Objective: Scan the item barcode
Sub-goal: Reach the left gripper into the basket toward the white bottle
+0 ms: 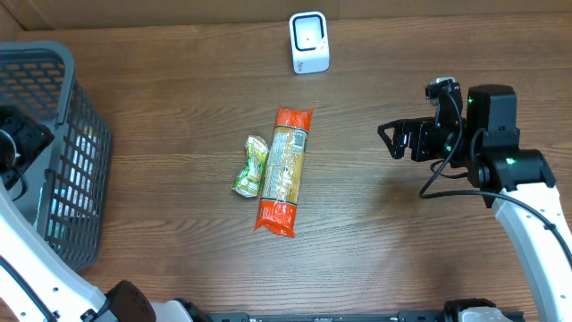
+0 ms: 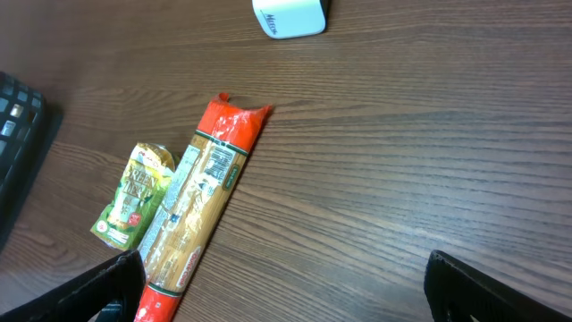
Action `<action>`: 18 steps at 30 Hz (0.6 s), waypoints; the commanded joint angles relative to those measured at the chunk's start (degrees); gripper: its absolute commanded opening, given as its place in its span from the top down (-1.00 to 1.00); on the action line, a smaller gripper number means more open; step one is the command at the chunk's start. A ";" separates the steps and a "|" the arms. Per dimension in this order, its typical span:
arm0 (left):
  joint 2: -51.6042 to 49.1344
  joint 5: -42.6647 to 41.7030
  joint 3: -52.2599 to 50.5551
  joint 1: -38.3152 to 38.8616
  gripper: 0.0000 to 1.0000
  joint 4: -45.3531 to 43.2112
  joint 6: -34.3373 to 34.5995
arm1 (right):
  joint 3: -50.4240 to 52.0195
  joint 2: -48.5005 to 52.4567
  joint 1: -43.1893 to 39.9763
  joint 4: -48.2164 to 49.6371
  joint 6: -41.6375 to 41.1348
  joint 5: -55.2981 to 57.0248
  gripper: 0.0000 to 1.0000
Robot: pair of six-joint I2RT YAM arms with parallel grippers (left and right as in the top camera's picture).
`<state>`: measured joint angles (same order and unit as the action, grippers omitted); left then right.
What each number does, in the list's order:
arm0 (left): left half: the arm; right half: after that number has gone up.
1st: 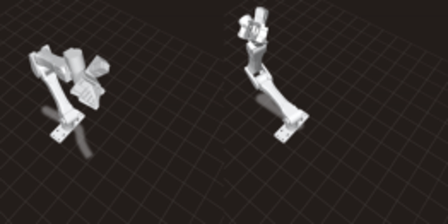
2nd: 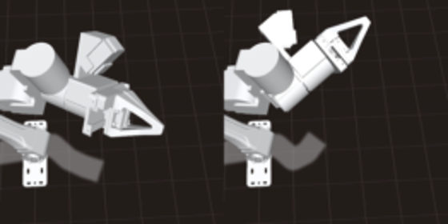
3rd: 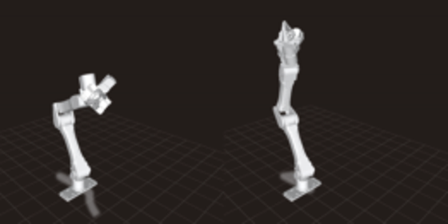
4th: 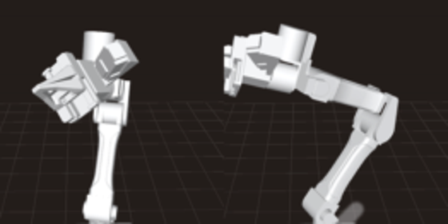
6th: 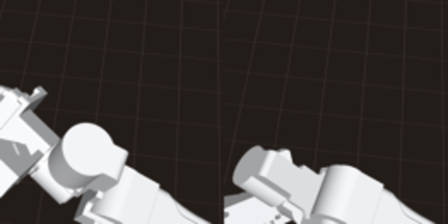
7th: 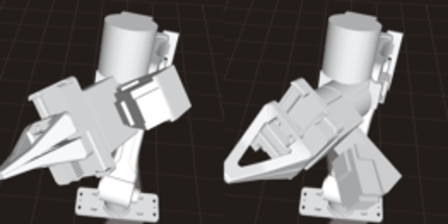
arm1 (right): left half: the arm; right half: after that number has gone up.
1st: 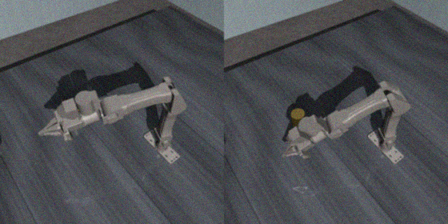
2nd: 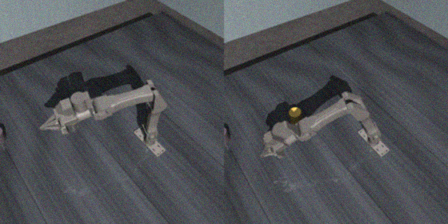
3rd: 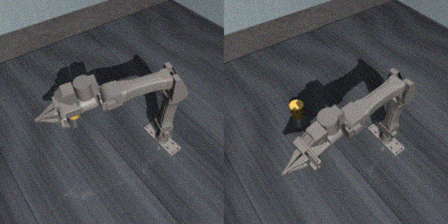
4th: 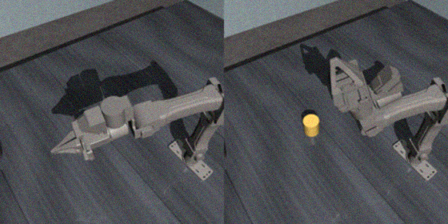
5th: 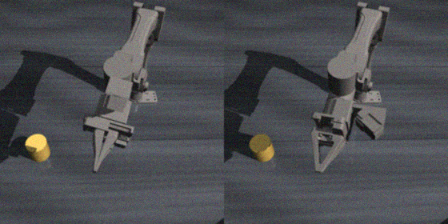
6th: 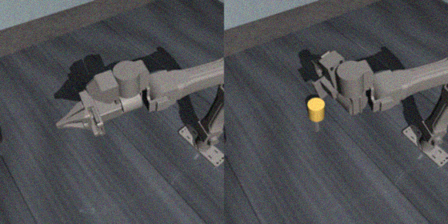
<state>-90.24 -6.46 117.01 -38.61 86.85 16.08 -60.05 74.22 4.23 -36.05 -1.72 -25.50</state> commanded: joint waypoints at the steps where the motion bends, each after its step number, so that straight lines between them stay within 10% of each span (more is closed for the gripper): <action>1: -0.09 -3.02 -2.73 -0.76 -0.09 -1.05 -1.60 | -1.42 -0.02 0.26 0.13 0.07 -0.33 -1.00; 18: -0.09 -3.04 -10.47 -0.81 -0.07 -5.51 -1.51 | -1.42 -0.02 0.26 0.09 0.07 -0.31 -1.00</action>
<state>-90.26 -8.62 107.59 -39.13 81.87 15.92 -60.05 74.22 4.23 -36.10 -1.72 -25.50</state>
